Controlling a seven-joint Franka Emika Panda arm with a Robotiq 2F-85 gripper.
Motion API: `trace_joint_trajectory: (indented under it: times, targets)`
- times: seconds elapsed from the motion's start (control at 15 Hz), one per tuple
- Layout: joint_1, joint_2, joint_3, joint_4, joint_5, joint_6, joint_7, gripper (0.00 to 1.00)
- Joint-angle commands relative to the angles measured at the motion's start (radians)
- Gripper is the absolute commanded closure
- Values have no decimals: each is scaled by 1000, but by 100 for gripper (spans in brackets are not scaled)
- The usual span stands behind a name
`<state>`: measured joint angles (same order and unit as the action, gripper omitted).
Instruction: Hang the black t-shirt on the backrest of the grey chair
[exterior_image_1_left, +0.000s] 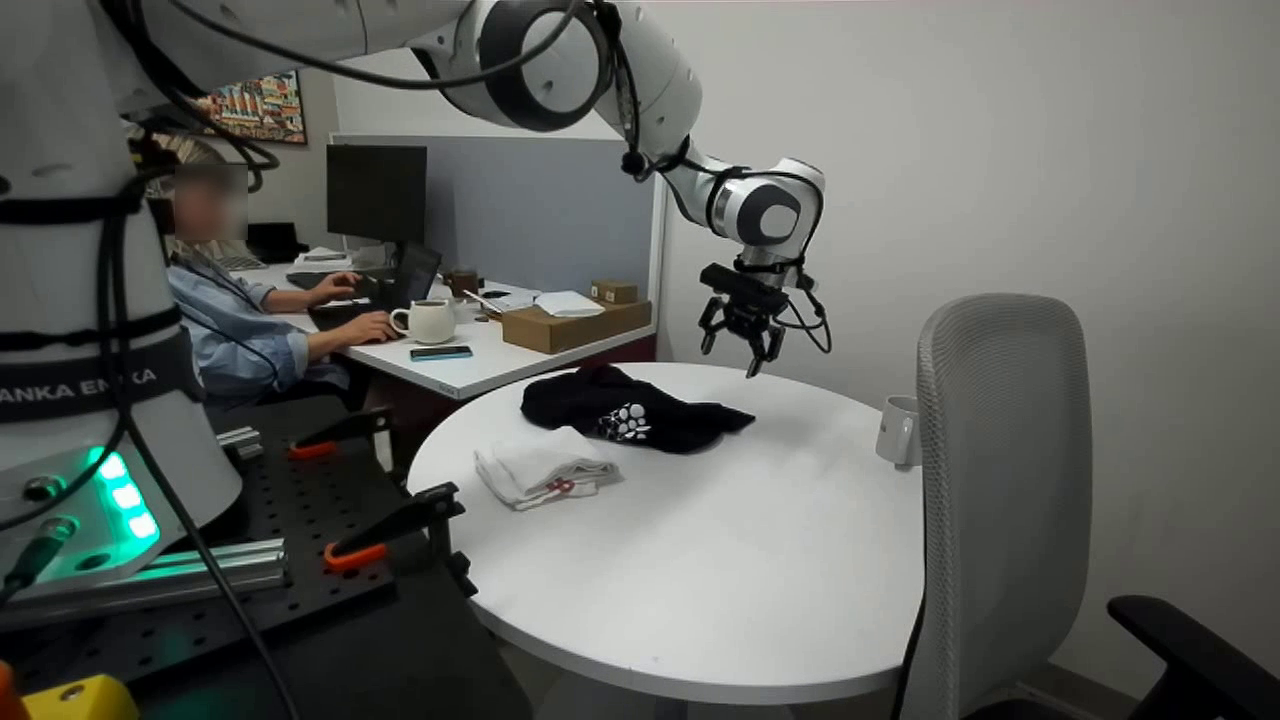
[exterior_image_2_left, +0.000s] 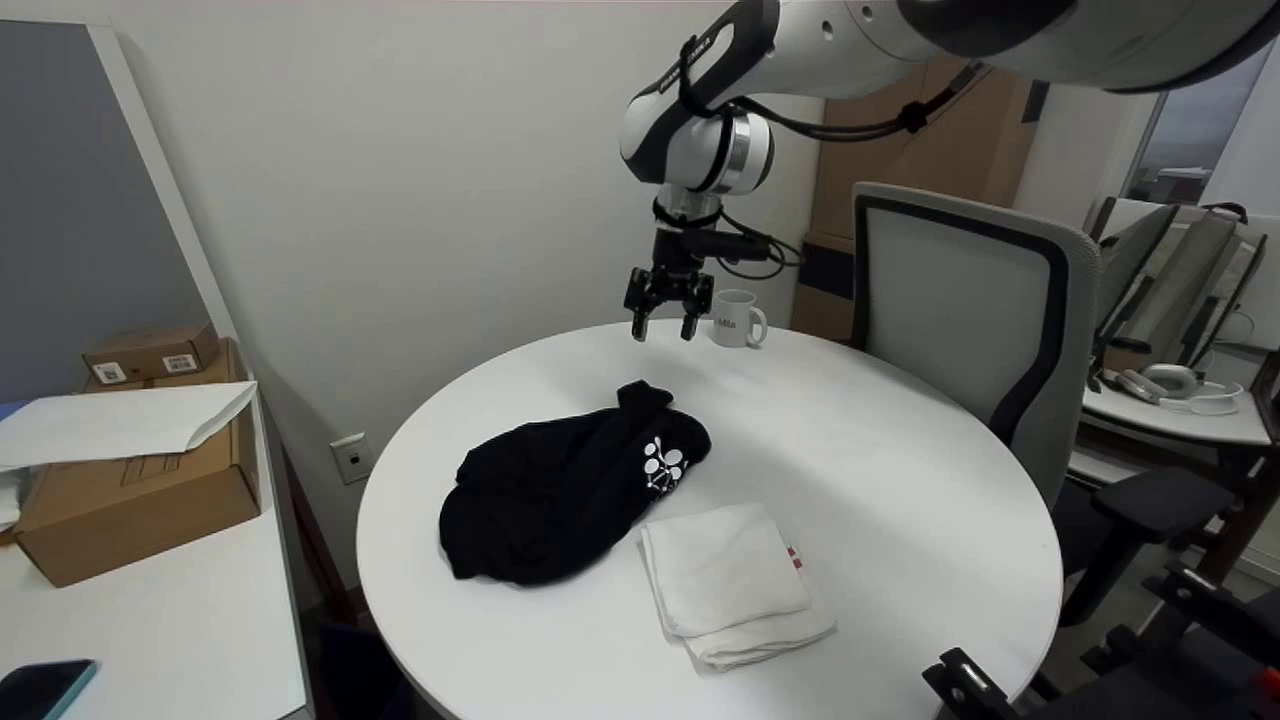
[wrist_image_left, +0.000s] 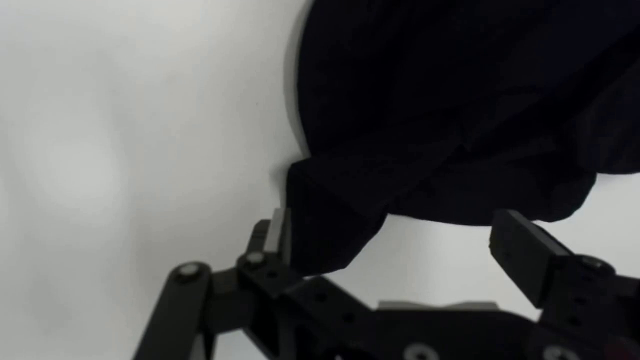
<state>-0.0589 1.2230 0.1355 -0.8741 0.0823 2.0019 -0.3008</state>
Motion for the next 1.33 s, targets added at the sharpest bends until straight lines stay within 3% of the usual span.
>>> trace_joint_trajectory:
  times: [0.0,0.8,0.87,1.0,1.2,1.27]
  targets:
    - [3,105,32,149,67,-59,60,0]
    - [6,280,51,288,140,-251,194,3]
    - [6,289,52,301,143,-265,197,27]
    - [0,284,60,289,140,-277,207,30]
    - [2,302,52,319,150,-299,220,51]
    - [-1,275,48,273,156,-282,220,58]
